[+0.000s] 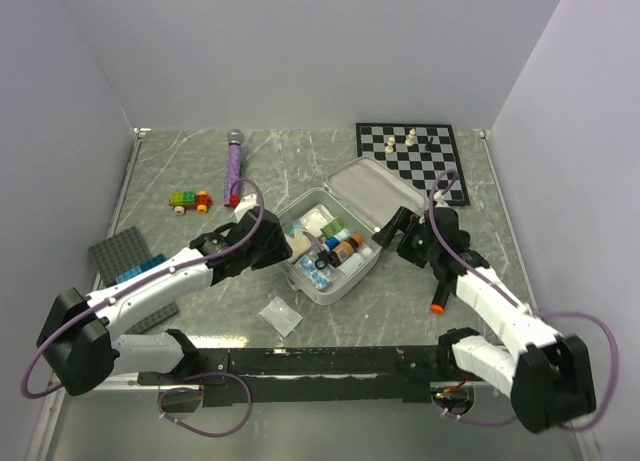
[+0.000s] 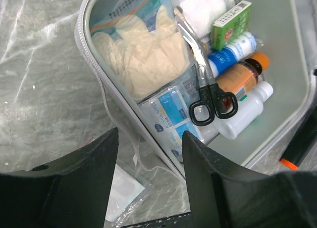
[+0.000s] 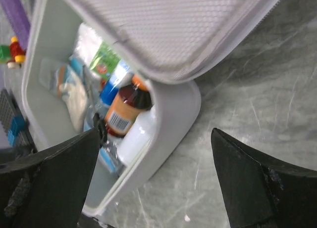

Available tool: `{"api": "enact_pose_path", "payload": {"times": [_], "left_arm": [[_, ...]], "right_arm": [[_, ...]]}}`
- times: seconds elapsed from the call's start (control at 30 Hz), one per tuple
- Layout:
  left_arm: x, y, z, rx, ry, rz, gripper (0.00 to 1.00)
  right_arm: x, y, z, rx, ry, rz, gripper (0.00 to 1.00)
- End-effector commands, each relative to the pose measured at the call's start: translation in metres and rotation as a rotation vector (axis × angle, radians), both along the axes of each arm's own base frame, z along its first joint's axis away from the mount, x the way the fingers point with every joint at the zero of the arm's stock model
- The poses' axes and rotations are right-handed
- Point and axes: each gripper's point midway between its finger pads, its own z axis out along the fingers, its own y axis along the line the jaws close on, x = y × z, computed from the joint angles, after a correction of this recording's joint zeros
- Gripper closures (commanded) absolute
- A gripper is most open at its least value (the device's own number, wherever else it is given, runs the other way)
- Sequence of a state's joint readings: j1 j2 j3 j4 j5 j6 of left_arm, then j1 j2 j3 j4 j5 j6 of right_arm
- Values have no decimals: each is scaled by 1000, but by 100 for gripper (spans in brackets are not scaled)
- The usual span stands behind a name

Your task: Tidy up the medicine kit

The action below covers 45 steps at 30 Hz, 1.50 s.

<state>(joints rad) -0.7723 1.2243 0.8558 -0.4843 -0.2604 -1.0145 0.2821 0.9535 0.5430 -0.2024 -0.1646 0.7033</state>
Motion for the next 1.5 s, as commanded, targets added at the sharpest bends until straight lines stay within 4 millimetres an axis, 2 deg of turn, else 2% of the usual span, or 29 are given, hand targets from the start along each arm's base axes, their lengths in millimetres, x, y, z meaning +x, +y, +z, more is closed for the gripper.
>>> {"api": "enact_pose_path", "payload": {"times": [0.0, 0.1, 0.2, 0.4, 0.5, 0.63, 0.9, 1.07, 1.3, 1.47], "left_arm": [[12, -12, 19, -41, -92, -44, 41], [13, -11, 7, -20, -70, -39, 41], [12, -11, -7, 1, -33, -32, 42], [6, 0, -17, 37, -20, -22, 43], [4, 6, -20, 61, -18, -22, 43], [1, 11, -26, 71, -6, -15, 44], [-6, 22, -42, 70, 26, 3, 44], [-7, 32, -50, 96, 42, 6, 44], [-3, 53, -67, 141, 89, 32, 46], [-1, 64, -65, 131, 85, 51, 45]], "right_arm": [[30, 16, 8, 108, -14, 0, 0], [46, 20, -2, 115, 23, -7, 0], [69, 22, 6, 139, -31, -23, 0], [96, 16, 34, 126, -177, -62, 0], [103, 16, 56, 106, -275, -41, 0], [103, 18, 87, 88, -422, 14, 0], [81, 33, 108, -57, -586, 135, 2], [87, 30, 112, -90, -584, 112, 2], [100, 43, 144, -76, -671, 164, 8], [95, 50, 166, -73, -728, 210, 4]]}}
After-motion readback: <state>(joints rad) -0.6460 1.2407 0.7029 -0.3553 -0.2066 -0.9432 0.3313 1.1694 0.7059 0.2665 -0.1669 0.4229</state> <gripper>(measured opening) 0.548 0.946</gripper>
